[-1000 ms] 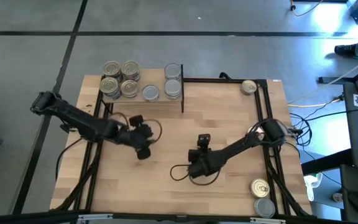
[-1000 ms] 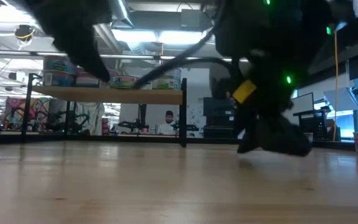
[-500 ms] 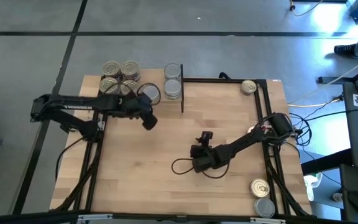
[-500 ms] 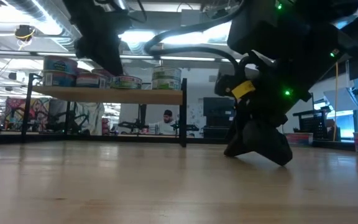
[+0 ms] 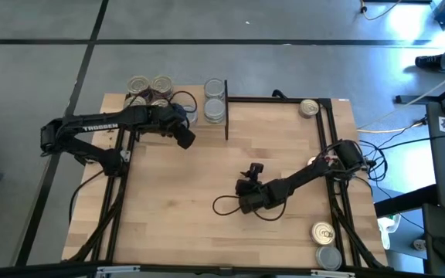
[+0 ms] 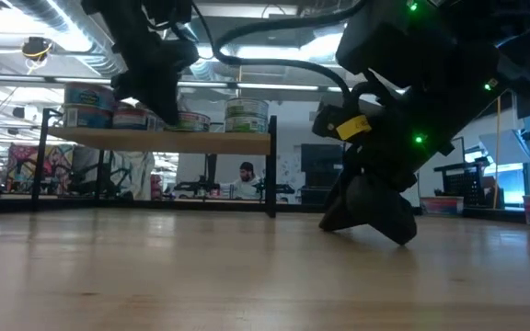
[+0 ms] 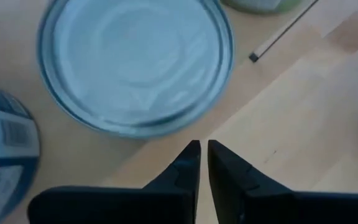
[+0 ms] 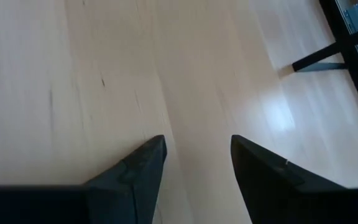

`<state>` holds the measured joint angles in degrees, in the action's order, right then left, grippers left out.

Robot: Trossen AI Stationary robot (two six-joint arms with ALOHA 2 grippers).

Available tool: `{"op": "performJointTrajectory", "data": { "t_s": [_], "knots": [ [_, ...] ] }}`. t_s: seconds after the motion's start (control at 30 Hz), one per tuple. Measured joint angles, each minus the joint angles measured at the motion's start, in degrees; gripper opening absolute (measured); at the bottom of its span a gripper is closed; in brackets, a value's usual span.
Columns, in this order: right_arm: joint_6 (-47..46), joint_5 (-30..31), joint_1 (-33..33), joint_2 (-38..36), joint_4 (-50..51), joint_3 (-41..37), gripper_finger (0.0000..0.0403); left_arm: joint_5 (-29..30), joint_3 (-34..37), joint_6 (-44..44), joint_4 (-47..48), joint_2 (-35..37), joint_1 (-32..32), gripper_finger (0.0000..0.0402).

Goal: Stack canned seafood by type on shelf
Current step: Put the green tuna can on the shelf

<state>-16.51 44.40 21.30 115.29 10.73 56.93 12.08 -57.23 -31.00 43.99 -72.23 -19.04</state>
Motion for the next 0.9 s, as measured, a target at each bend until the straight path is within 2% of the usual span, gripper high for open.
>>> {"op": "performJointTrajectory", "data": {
  "t_s": [0.3, 0.9],
  "knots": [
    [0.35, 0.04, -0.02, 0.15, -2.38, -0.04, 0.0188, 0.02, 0.00, 4.72, -6.78, -0.85, -3.68, 0.0028],
    [0.37, 0.13, 0.00, 0.19, -3.50, 0.00, 0.0188, 0.28, 0.02, 14.11, -19.42, -8.58, -10.37, 0.0029]
  ]
}}
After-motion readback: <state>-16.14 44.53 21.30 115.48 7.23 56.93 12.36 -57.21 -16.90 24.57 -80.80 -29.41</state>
